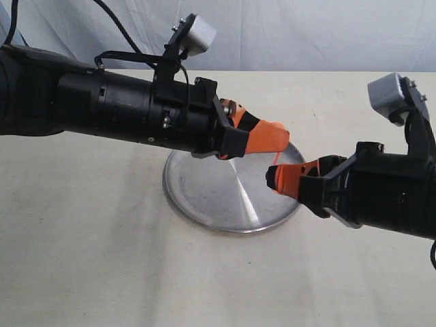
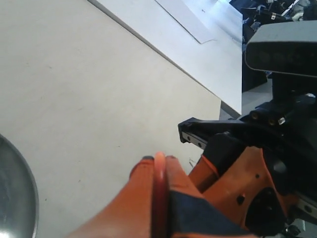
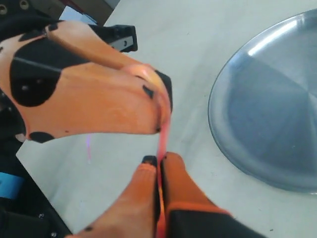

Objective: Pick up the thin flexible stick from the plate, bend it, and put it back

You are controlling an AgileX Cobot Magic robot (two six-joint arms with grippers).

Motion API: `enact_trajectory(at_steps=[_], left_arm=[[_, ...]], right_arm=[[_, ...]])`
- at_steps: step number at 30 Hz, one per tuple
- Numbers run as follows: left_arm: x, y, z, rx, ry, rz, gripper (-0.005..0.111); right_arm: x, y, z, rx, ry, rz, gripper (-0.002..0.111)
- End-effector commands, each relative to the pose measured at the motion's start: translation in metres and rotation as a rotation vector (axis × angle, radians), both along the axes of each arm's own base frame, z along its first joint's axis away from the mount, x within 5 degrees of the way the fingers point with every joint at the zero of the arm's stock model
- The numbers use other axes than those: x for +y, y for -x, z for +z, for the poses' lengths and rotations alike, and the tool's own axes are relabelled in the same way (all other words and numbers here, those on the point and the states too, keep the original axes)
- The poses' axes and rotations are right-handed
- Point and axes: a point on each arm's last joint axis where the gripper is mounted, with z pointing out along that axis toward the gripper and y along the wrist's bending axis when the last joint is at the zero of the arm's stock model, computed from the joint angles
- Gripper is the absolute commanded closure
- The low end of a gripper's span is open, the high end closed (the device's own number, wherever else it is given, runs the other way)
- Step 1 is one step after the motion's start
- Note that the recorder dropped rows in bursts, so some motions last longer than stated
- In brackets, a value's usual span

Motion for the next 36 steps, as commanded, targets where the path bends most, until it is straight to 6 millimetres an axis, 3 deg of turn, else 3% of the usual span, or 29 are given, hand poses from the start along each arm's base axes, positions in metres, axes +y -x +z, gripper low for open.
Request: enact_trajectory(at_steps=[1,18,36], left_arm=[[-0.003,0.006,0.005,0.024,0.035,-0.048,0.106],[-0.002,0.011,0.001,0.044,-0.013,-0.093,0.106],[0.001,0.019,-0.005,0.056,-0.080,-0.182,0.106]], right_arm=[[0.016,0.003,0.006,-0.018,-0.024,0.127,0.109],[0.046,-0.002,0.008,-0.045,0.040,0.237,0.109],[0.051,0.001,0.009,-0.176,0.144,0.363,0.109]])
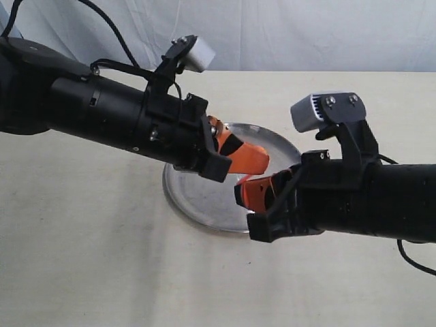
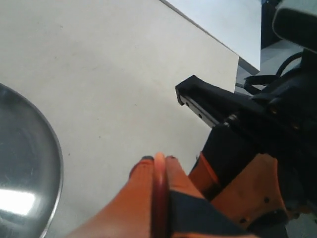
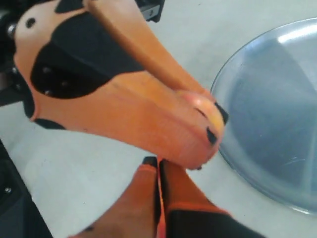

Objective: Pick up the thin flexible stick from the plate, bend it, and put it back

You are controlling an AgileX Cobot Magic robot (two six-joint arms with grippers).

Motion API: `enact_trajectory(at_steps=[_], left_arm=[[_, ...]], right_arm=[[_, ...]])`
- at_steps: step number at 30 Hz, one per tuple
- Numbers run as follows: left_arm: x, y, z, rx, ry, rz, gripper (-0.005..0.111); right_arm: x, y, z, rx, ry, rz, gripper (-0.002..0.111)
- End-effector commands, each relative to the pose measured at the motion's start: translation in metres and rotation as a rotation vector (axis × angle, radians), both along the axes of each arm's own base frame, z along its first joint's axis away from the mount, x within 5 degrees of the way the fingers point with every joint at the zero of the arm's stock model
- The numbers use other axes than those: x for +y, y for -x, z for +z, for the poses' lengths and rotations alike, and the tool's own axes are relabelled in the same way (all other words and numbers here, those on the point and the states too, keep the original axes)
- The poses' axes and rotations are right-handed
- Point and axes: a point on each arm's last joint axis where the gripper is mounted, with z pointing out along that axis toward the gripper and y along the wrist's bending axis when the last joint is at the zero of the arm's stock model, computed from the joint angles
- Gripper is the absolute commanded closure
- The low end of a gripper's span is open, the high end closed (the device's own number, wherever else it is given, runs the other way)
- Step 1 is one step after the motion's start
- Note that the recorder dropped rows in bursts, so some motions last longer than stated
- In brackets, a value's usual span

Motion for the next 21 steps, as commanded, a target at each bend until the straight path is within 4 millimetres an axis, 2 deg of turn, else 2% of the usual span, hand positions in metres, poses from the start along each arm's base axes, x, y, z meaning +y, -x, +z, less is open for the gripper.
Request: enact_trajectory(at_steps=[1,21], left_arm=[[-0.0088,0.0162,0.0059,0.090,0.058,-0.106,0.106],[-0.0064,0.0146,-0.0001,0.197,-0.020,-0.035,0.106]], right_arm=[[0.0156,0.0114,0.0150,-0.063,-0.043,0.216,0.109],[0.0113,0.0135,0.0062,-0.243,0.186,0.380,0.109]])
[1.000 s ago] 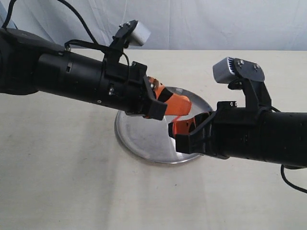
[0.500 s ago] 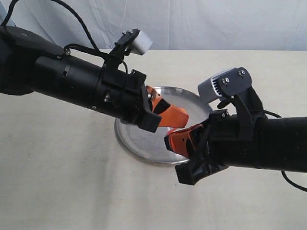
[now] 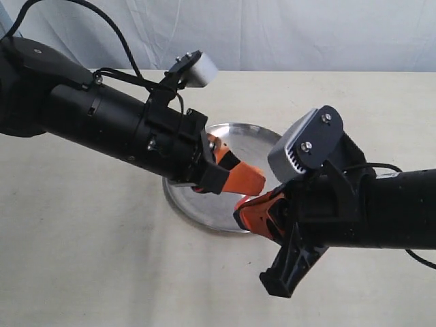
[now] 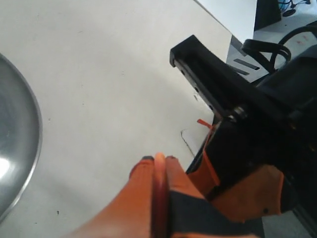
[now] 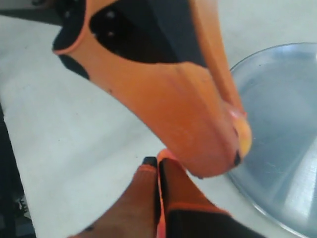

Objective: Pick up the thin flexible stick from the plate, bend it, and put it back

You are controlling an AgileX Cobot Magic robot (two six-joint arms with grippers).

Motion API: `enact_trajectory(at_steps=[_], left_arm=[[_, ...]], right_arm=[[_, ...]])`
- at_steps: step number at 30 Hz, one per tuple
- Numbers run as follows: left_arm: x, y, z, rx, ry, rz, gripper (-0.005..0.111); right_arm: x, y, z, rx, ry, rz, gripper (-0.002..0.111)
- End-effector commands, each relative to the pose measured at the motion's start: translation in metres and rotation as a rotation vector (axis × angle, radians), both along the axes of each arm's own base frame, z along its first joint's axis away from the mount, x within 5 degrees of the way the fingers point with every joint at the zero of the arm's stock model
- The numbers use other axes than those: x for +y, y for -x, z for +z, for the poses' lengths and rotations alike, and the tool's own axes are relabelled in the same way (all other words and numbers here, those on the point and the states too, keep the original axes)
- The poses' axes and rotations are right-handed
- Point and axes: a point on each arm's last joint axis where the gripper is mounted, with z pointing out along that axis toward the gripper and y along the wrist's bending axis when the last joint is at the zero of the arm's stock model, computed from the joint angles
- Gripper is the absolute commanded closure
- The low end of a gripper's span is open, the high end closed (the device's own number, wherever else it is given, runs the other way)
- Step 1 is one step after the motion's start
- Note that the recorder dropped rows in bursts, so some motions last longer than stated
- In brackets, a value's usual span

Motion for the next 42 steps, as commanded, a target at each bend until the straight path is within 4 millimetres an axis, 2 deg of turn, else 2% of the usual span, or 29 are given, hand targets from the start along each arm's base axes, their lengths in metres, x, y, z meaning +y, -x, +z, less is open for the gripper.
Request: enact_trajectory(at_steps=[1,17,31,42], left_arm=[[-0.009,0.007,0.004,0.092,0.039,0.002,0.106],[-0.008,0.008,0.003,0.153,0.014,0.026,0.106],[-0.007,0.009,0.002,0.203,0.002,0.038,0.106],[-0.007,0.002,0.000,0.272,-0.018,0.171,0.106]], right_arm=[[0.010,0.006,0.011,-0.056,-0.022,0.140,0.109],[0.024,0.015,0.010,-0.258,0.103,0.211,0.109],[0.022,0.009,0.010,-0.378,0.201,0.192,0.109],[0.020,0.007,0.010,-0.422,0.236,0.194,0.109]])
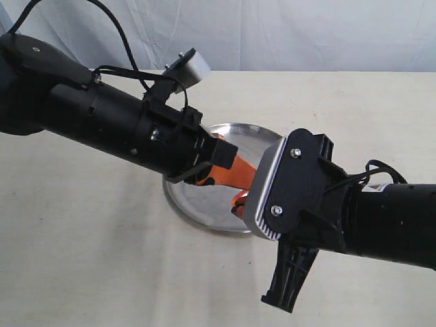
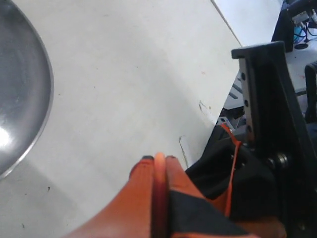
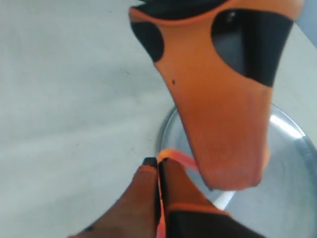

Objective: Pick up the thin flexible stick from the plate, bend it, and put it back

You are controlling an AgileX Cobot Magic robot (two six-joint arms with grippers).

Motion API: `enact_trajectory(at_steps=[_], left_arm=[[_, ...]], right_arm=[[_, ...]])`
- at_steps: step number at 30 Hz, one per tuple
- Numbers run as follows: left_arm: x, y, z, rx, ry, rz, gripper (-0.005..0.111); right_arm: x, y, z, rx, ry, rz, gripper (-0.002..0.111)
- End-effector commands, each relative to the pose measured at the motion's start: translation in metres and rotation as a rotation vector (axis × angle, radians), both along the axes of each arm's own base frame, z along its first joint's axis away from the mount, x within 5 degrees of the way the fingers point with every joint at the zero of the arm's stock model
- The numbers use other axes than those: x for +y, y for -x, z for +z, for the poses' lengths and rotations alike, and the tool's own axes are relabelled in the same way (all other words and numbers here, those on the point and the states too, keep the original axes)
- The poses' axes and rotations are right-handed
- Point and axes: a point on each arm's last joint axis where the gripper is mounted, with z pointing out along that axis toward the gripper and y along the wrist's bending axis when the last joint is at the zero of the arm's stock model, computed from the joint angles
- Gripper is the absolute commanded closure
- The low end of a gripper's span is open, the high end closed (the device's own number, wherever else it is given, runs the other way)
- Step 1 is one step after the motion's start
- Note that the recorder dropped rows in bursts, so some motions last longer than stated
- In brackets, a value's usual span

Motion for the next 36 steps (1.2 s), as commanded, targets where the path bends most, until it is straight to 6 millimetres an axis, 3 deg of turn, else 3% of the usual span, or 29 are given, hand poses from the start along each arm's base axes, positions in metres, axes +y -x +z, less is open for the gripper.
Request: enact_trajectory(at_steps=[1,21,29,36], left_arm=[[-0.009,0.004,0.002,0.079,0.035,0.037,0.106],[-0.013,-0.009,0.010,0.259,0.156,0.272,0.106],[-0.022,-0.015,-0.008,0.421,0.193,0.299,0.106],[-0.025,-0.018,-0.015,0.464,0.206,0.307,0.106]], right_arm=[[0.008,0.001,0.011,-0.045,-0.007,0.065,0.109],[0.004,-0.005,0.013,-0.138,0.052,0.042,0.109],[0.002,-0.007,0.013,-0.164,0.068,0.031,0.109],[0.000,-0.009,0.014,-0.183,0.077,0.001,0.109]])
